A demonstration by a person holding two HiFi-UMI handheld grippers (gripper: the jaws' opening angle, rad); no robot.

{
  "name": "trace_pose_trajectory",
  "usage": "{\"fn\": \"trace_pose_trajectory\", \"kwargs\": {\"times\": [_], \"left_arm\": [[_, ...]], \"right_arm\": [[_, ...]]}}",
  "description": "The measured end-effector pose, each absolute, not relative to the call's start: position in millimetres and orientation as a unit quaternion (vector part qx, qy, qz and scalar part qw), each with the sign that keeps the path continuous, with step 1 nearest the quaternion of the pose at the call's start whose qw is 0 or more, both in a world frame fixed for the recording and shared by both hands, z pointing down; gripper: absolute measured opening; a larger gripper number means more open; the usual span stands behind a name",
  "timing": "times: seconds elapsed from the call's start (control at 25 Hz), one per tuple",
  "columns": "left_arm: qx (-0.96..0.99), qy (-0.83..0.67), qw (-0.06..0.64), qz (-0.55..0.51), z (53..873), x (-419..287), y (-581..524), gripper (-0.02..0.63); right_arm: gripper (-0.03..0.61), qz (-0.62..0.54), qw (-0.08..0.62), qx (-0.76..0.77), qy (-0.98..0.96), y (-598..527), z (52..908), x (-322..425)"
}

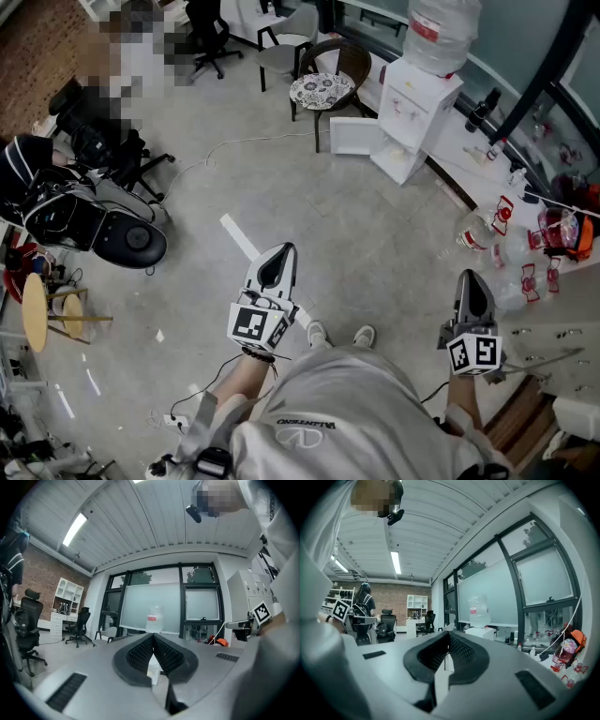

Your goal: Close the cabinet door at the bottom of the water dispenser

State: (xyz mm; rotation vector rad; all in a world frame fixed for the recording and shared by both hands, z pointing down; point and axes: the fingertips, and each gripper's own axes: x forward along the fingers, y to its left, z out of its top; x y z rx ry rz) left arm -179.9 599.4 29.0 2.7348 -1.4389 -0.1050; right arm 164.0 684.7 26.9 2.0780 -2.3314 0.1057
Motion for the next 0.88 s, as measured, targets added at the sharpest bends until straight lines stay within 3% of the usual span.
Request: {"fn": "trace_pose_trajectory", "kwargs": {"times": [0.88], "left_arm": [[0.884, -0.465, 0.033, -0.043, 28.7, -199.9, 604.5, 0.008]], "right_arm": [[0.017, 0.041, -0.008, 0.665, -0.746, 688.6, 23.1, 139.7]]}}
